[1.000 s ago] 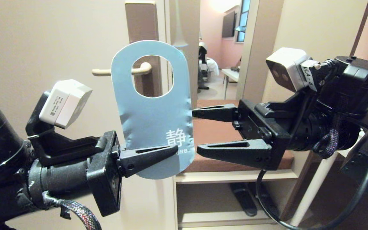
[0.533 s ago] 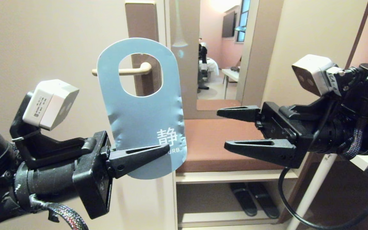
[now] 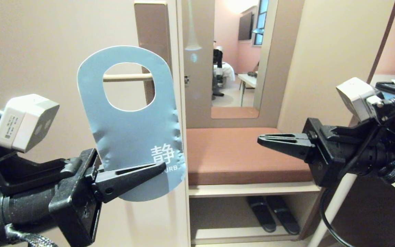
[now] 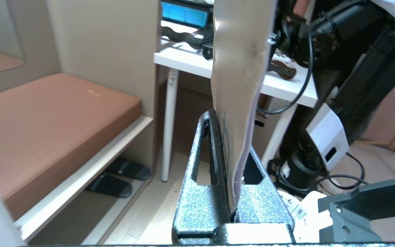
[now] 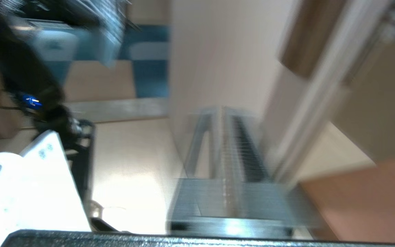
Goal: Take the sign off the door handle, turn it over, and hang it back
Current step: Hang the sign back with the other side facing out
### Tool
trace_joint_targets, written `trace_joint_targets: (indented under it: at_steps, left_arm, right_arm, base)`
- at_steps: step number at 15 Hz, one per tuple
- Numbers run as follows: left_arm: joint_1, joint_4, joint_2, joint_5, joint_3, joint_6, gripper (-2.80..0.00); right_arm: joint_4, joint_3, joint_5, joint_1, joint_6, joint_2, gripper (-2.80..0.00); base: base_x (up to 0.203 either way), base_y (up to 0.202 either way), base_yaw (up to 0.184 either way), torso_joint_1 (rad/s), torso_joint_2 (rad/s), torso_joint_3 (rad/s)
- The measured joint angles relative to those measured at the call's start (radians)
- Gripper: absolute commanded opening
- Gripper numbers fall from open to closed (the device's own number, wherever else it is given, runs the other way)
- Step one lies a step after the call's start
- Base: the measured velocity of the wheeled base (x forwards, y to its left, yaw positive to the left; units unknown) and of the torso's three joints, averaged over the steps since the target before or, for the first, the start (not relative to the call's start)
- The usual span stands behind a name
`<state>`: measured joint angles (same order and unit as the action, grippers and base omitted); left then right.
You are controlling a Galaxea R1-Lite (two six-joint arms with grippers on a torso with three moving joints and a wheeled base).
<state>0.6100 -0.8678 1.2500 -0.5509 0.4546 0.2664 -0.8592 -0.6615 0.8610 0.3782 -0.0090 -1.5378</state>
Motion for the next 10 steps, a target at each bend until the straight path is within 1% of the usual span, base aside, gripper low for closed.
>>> trace_joint_targets:
  at_steps: [2,3,5,6,8,10]
  left_arm:
    - [-0.012,0.0,-0.019,0.0,-0.014,0.0,-2.8]
    - [-0.019,0.0,-0.028,0.0,-0.017,0.0,-2.8]
    - [-0.043,0.0,-0.041,0.0,-0.021,0.003,-2.8]
    - [-0.056,0.0,-0.046,0.0,-0.021,0.004,-2.8]
    - [-0.079,0.0,-0.055,0.0,-0.024,0.006,-2.8]
    - [-0.103,0.001,-0.064,0.0,-0.031,0.007,-2.8]
  right_arm:
    - [-0.02,0.045,-0.045,-0.055,-0.012,0.008,-2.8]
    - [-0.06,0.075,-0.059,-0.093,-0.015,0.008,-2.8]
    - [-0.178,0.154,-0.091,-0.18,-0.017,-0.005,-2.8]
    - [-0.253,0.198,-0.123,-0.221,-0.018,-0.018,-2.8]
    - [-0.395,0.29,-0.23,-0.273,-0.018,-0.045,-2.8]
    - [-0.493,0.378,-0.335,-0.29,-0.018,-0.065,-2.8]
  base:
    - [0.0,0.0,0.0,0.0,0.0,0.0]
    - [0.0,0.0,0.0,0.0,0.0,0.0]
    - [0.0,0.0,0.0,0.0,0.0,0.0]
    - [0.0,0.0,0.0,0.0,0.0,0.0]
    - [0.0,0.0,0.0,0.0,0.0,0.0]
    - [0.0,0.0,0.0,0.0,0.0,0.0]
